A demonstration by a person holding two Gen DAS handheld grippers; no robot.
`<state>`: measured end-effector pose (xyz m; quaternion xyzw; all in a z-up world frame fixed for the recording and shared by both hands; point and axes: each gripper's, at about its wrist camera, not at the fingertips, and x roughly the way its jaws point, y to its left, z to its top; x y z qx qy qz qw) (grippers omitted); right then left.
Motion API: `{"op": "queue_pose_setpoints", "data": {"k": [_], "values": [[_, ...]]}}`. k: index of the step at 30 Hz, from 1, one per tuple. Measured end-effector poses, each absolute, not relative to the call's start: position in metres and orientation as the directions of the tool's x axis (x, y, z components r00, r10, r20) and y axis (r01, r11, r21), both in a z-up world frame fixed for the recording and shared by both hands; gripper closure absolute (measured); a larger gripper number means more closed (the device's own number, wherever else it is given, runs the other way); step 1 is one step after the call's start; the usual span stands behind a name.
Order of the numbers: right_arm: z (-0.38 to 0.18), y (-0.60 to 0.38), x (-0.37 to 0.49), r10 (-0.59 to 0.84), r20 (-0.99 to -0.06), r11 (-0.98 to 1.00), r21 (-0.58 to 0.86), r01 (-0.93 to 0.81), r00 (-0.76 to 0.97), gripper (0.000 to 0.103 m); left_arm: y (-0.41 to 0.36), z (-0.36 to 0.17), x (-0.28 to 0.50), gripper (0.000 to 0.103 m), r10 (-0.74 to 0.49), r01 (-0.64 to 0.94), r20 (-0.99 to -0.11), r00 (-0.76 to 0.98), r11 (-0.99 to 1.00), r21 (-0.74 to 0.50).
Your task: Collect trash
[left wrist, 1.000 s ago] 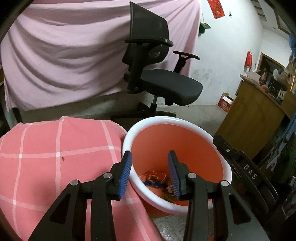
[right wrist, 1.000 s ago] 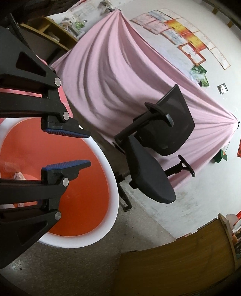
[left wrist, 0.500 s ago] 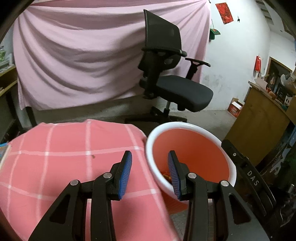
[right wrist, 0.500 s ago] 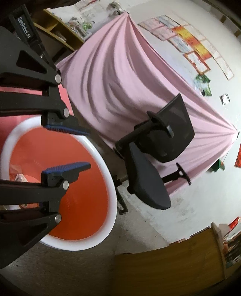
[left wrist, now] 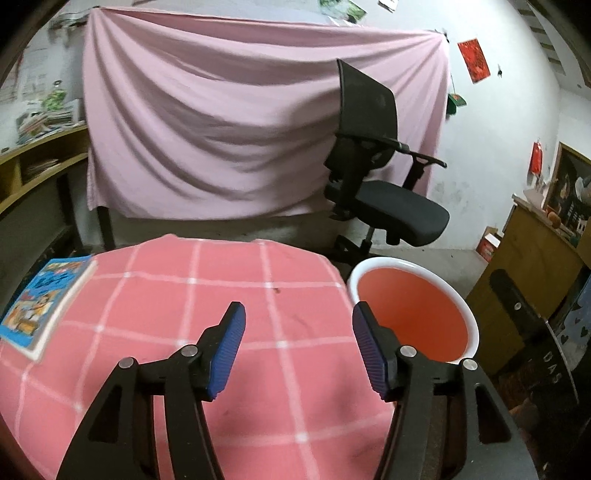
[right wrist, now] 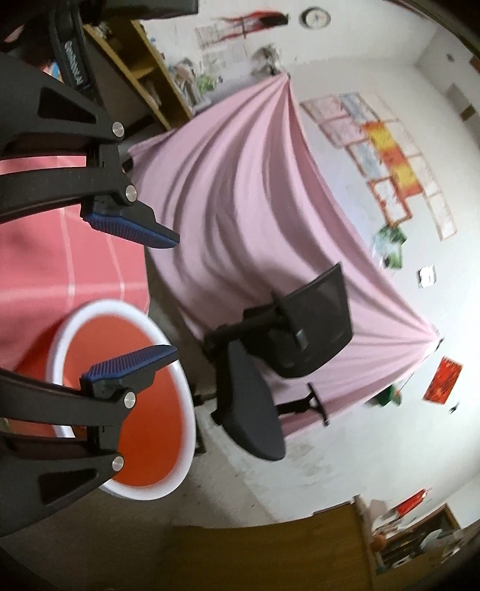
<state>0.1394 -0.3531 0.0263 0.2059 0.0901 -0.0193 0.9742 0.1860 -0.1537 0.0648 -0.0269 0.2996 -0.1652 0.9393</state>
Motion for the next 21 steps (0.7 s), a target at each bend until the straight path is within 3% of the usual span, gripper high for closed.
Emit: {"op": "queue_pose_setpoints", "data": {"k": [4, 6, 10, 15, 17, 21], "values": [[0.038, -0.338, 0.122, 0.004, -0.164, 0.928, 0.367, 0.057, 0.986, 0.045, -0.131, 0.074, 0.163, 0.042, -0.304, 0.269, -0.535, 0.789, 0.952, -0.143], [0.041, -0.332, 0.113, -0.002, -0.158, 0.933, 0.355, 0.059, 0.987, 0.028, -0.121, 0.079, 0.153, 0.042, -0.301, 0.260, -0.517, 0.801, 0.954, -0.152], [0.047, -0.321, 0.095, -0.019, -0.154, 0.945, 0.320, 0.068, 0.988, 0.022, -0.101, 0.089, 0.131, 0.030, -0.295, 0.242, -0.486, 0.823, 0.955, -0.170], [0.053, -0.312, 0.072, -0.027, -0.131, 0.954, 0.294, 0.065, 0.991, 0.002, -0.077, 0.100, 0.102, 0.016, -0.270, 0.221, -0.434, 0.860, 0.962, -0.160], [0.056, -0.307, 0.062, -0.025, -0.118, 0.956, 0.286, 0.058, 0.993, 0.000, -0.067, 0.101, 0.090, 0.008, -0.254, 0.206, -0.411, 0.876, 0.966, -0.158], [0.059, -0.296, 0.047, -0.021, -0.115, 0.966, 0.253, 0.050, 0.993, 0.000, -0.050, 0.104, 0.069, 0.003, -0.237, 0.181, -0.368, 0.899, 0.967, -0.181]]}}
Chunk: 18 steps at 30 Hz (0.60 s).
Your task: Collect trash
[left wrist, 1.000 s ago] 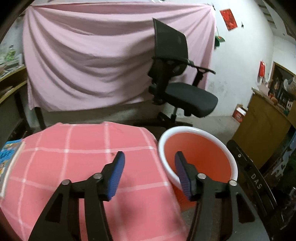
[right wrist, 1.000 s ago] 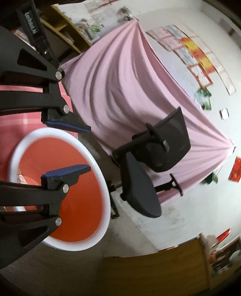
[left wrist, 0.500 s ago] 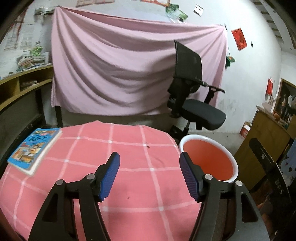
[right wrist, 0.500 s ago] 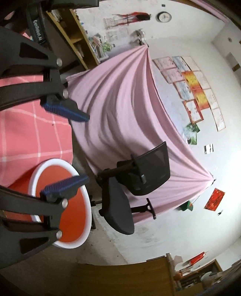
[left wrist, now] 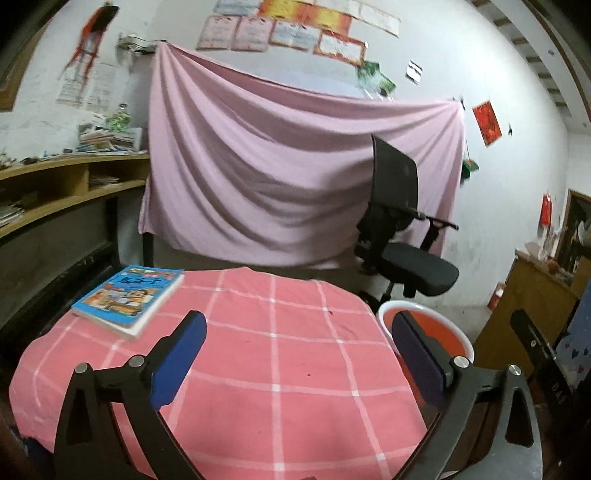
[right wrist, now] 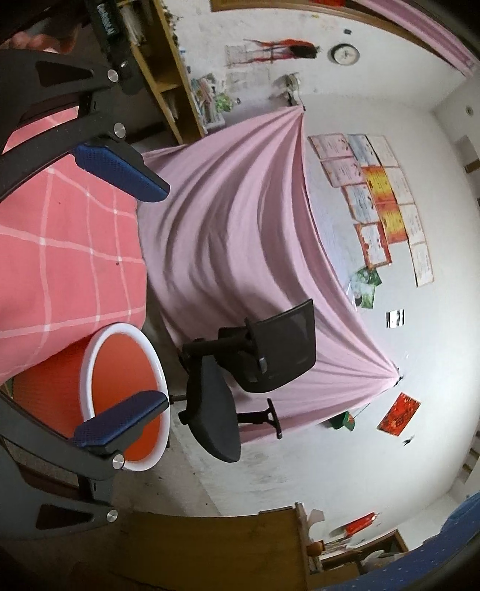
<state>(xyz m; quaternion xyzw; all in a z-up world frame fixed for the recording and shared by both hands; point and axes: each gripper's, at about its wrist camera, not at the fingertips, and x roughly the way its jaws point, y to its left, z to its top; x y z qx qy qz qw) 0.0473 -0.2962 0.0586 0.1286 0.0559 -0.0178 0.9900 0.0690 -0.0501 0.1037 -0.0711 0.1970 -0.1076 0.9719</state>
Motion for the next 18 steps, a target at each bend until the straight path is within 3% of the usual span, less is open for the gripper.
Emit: {"op": "queue_pose_setpoints", "data": {"k": [18], "values": [[0.062, -0.255, -0.014, 0.015, -0.089, 0.992, 0.130, -0.003, 0.996, 0.000, -0.005, 0.080, -0.011, 0.002, -0.155, 0.132, -0.299, 0.942, 0.987, -0.095]]}}
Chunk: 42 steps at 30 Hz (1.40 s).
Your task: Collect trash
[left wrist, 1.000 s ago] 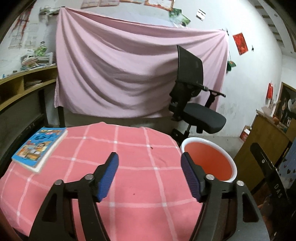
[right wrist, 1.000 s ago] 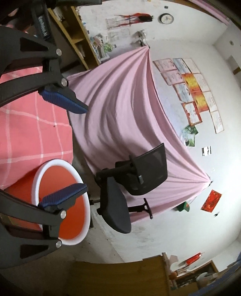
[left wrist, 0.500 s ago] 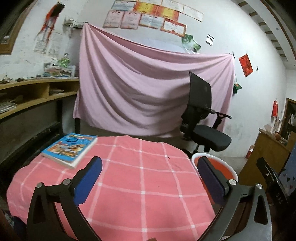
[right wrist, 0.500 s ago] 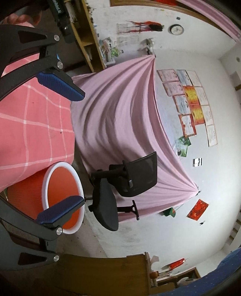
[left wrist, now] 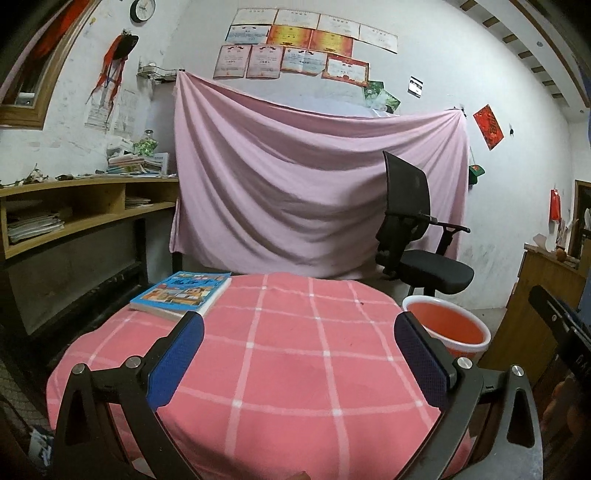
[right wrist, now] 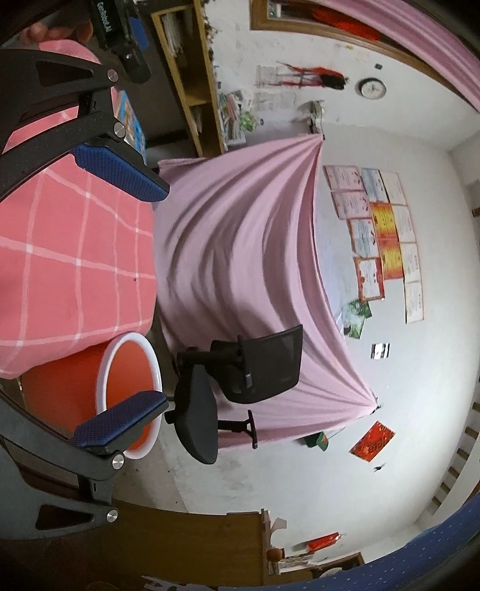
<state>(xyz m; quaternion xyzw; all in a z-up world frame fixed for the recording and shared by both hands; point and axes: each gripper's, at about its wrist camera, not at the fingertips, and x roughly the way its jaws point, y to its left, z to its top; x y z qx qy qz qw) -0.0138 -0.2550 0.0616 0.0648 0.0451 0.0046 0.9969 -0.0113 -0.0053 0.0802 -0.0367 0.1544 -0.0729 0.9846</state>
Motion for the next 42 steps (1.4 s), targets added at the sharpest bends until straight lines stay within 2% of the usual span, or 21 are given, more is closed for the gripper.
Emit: {"op": "queue_pose_setpoints", "data": {"k": [14, 21, 42], "values": [[0.039, -0.218, -0.047, 0.056, -0.105, 0.998, 0.039, -0.052, 0.993, 0.000, 0.011, 0.036, -0.053, 0.002, -0.109, 0.109, -0.304, 0.947, 0.994, -0.017], [0.025, -0.205, -0.050, 0.074, -0.174, 0.997, -0.018, -0.078, 0.982, 0.000, 0.031, 0.032, -0.063, 0.002, -0.104, 0.082, -0.277, 0.955, 0.993, -0.089], [0.021, -0.204, -0.047, 0.086, -0.196, 0.996, -0.006, -0.089, 0.977, 0.000, 0.025, 0.031, -0.063, 0.002, -0.094, 0.083, -0.283, 0.954, 0.995, -0.052]]}}
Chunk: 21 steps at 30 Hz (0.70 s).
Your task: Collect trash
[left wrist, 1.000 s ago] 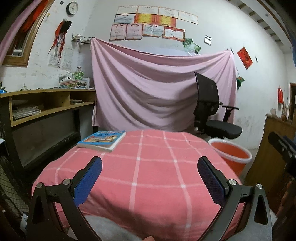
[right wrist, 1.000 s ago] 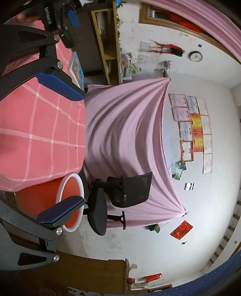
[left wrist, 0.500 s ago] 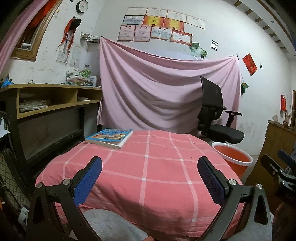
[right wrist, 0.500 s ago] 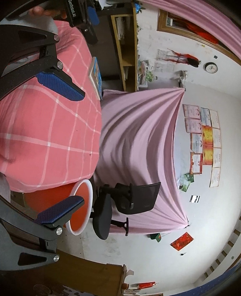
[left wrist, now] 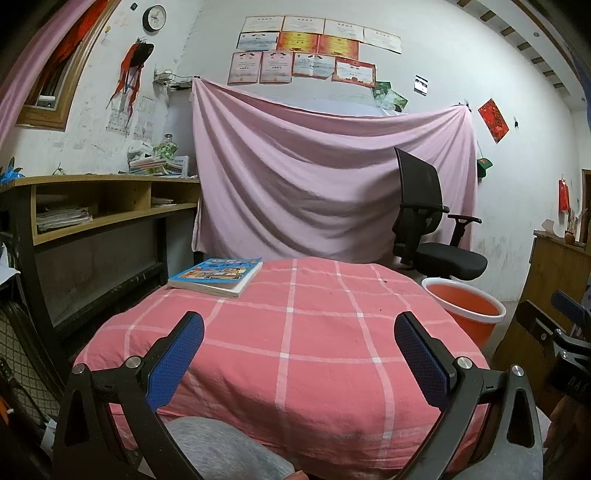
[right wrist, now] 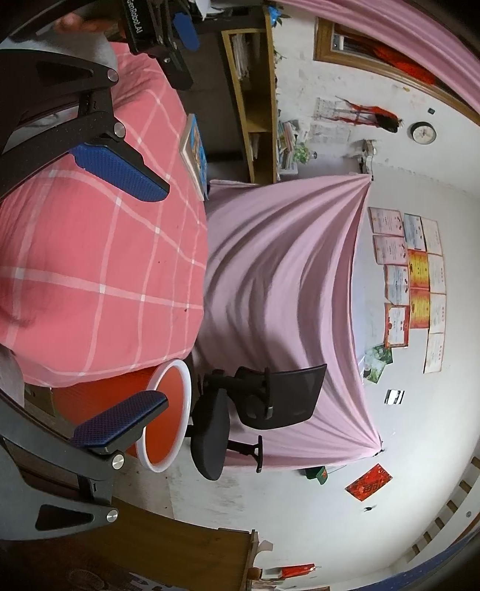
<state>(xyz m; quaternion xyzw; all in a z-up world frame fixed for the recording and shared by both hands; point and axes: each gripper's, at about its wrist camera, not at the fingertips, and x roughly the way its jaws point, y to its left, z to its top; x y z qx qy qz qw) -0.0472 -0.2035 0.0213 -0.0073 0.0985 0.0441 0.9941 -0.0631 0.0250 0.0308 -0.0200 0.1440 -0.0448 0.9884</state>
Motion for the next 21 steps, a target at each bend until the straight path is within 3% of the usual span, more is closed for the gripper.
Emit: {"op": "queue_pose_setpoints", "data": {"k": [21], "values": [[0.0214, -0.2028, -0.0471, 0.085, -0.199, 0.996, -0.006, -0.088, 0.976, 0.000, 0.0239, 0.0296, -0.0644, 0.002, -0.092, 0.082, -0.281, 0.955, 0.995, -0.048]]}}
